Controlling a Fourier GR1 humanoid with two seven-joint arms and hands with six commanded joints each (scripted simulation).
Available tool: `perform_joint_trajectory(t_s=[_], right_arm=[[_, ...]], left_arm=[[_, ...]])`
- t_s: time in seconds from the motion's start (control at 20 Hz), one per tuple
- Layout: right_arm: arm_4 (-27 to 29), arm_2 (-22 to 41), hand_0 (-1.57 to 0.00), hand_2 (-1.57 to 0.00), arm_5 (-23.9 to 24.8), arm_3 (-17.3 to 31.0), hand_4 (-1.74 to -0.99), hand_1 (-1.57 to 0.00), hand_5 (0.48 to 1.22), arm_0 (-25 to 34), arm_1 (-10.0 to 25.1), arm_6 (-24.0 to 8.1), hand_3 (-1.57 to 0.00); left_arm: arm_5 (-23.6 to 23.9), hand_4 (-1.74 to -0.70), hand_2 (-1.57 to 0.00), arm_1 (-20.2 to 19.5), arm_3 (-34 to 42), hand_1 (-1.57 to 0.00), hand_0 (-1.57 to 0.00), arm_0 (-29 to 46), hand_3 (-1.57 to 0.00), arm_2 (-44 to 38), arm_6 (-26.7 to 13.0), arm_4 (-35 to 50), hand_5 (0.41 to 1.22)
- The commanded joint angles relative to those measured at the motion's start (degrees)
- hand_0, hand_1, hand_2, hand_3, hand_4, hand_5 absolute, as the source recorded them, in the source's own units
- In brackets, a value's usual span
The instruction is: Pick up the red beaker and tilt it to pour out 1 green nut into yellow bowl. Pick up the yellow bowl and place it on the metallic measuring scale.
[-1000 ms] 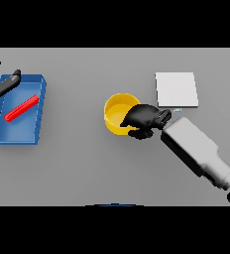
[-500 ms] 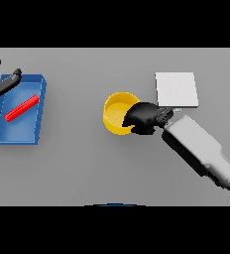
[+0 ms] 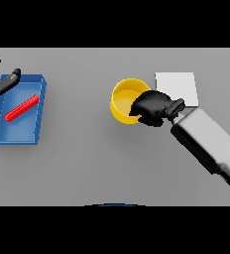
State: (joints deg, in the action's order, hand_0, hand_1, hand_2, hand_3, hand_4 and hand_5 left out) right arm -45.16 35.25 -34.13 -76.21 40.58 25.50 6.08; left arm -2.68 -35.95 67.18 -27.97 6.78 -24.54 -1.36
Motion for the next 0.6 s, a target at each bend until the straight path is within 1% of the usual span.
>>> perform_joint_trajectory(t_s=[0.0, 0.05, 0.1, 0.15, 0.2, 0.25, 0.3, 0.35, 0.4, 0.45, 0.5, 0.55], right_arm=[[0.16, -0.12, -1.57, -1.49, -0.34, -1.40, -1.739, -1.57, 1.219, -0.70, 0.24, -0.73, -1.18], [0.36, -0.44, -1.57, -1.51, -0.55, -2.66, -1.739, -1.57, 1.219, -1.41, 0.78, -1.10, -1.18], [0.84, -1.64, -1.52, -1.52, -1.06, -3.16, -1.740, -1.57, 1.219, -1.11, 1.47, -1.76, -1.18], [0.78, -2.60, -1.53, -1.52, -0.93, -2.40, -1.740, -1.57, 1.220, -0.35, 1.50, -3.44, -1.18], [0.85, -3.29, -1.54, -1.49, -0.98, -2.74, -1.740, -1.57, 1.220, -0.12, 2.79, -3.34, -1.19], [0.56, -3.94, -1.54, -1.49, 0.10, -2.04, -1.740, -1.57, 1.220, 0.41, 3.47, -2.96, -1.18], [0.59, -4.74, -1.55, -1.50, 1.23, -1.09, -1.741, -1.57, 1.220, 0.51, 4.07, -2.36, -1.17], [0.76, -5.44, -1.55, -1.52, 1.85, -1.26, -1.741, -1.57, 1.220, 0.36, 4.91, -2.01, -1.17], [0.25, -6.17, -1.56, -1.53, 3.69, 1.18, -1.741, -1.57, 1.221, 1.29, 5.08, -1.50, -1.16], [0.19, -6.70, -1.56, -1.53, 4.70, 1.74, -1.741, -1.57, 1.221, 1.30, 5.35, -1.92, -1.16], [-0.08, -7.30, -1.56, -1.54, 5.84, 3.91, -1.741, -1.57, 1.221, 2.28, 5.73, -1.06, -1.15], [-0.45, -7.64, -1.56, -1.54, 6.68, 5.45, -1.741, -1.57, 1.221, 2.79, 6.04, -1.28, -1.15]], left_arm=[[-0.20, -0.80, 0.00, 0.14, -0.86, 0.00, 0.00, -0.40, 0.00, -0.07, 0.07, 0.04, 0.702], [-0.18, -0.80, 0.00, 0.37, -0.87, 0.00, 0.00, -0.65, 0.00, 0.19, 0.05, -0.13, 0.704], [0.10, -0.80, 0.00, 0.32, -0.98, 0.00, 0.00, -0.60, 0.00, 0.01, 0.39, -0.18, 0.704], [0.15, -0.81, 0.00, 0.37, -0.30, 0.00, 0.00, -0.35, 0.00, -0.04, -0.29, 0.12, 0.703], [0.31, -0.81, 0.00, 0.50, 0.09, 0.00, 0.00, -0.23, 0.00, -0.03, -0.46, 0.22, 0.710], [0.29, -0.82, 0.00, 0.33, 1.03, 0.00, 0.00, 0.08, 0.00, -0.28, -0.78, 0.72, 0.717], [0.43, -0.83, 0.00, 0.66, 1.28, 0.00, 0.00, 0.28, 0.00, -0.28, -1.59, 1.02, 0.723], [0.50, -0.83, 0.00, 0.49, 1.92, 0.00, 0.00, 0.71, 0.00, -0.41, -2.25, 1.25, 0.728], [0.49, -0.83, 0.00, 0.43, 2.73, 0.00, 0.00, 1.25, 0.00, -0.45, -2.37, 1.53, 0.733], [0.87, -0.84, 0.00, 0.45, 3.21, 0.00, 0.00, 1.44, 0.00, -0.36, -2.93, 1.38, 0.737], [0.66, -0.84, 0.00, 0.01, 2.96, 0.00, 0.00, 1.26, 0.00, -0.70, -3.07, 1.50, 0.737], [0.45, -0.84, 0.00, -0.22, 2.54, 0.00, 0.00, 1.10, 0.00, -0.82, -3.40, 1.50, 0.739]])
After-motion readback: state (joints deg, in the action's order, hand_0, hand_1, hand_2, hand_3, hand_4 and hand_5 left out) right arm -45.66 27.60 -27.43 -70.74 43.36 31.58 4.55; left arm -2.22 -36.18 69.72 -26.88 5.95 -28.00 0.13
